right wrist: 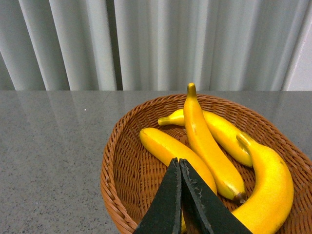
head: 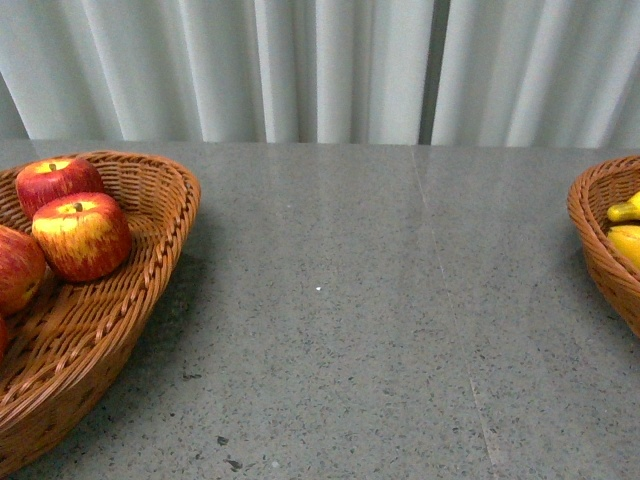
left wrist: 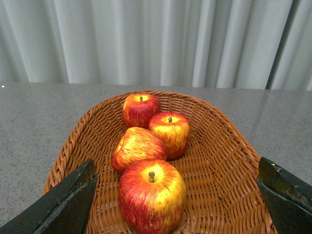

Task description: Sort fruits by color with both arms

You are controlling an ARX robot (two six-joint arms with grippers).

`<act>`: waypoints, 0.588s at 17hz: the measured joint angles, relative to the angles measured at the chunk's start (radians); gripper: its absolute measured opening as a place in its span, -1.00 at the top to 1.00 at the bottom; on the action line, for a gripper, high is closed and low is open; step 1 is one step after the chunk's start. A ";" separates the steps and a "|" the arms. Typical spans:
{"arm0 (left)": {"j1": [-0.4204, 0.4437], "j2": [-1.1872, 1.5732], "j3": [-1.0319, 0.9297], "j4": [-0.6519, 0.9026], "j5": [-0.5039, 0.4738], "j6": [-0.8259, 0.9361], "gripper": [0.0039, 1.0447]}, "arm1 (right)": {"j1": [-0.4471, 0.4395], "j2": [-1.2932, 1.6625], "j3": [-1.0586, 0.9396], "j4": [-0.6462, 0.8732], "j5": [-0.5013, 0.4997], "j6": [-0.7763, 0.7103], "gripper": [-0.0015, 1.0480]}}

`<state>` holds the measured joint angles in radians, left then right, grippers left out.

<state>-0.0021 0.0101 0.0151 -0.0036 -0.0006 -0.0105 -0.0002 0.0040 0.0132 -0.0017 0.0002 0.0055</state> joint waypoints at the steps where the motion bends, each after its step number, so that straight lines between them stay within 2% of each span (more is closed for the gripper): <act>1: 0.000 0.000 0.000 0.000 0.000 0.000 -0.88 | 0.000 0.000 0.000 -0.003 0.000 0.000 0.96; 5: 0.000 0.000 0.000 0.000 0.000 0.000 -0.88 | 0.000 0.000 0.000 -0.002 0.000 0.000 0.96; 6: 0.000 0.000 0.000 0.000 0.000 0.000 -0.88 | 0.000 0.000 0.000 -0.002 0.000 0.000 0.86; 10: 0.000 0.000 0.000 0.000 0.000 0.000 -0.88 | 0.000 0.000 0.000 -0.002 0.000 0.000 -0.08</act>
<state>-0.0021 0.0101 0.0151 -0.0040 -0.0002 -0.0105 -0.0002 0.0044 0.0132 -0.0040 -0.0002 0.0051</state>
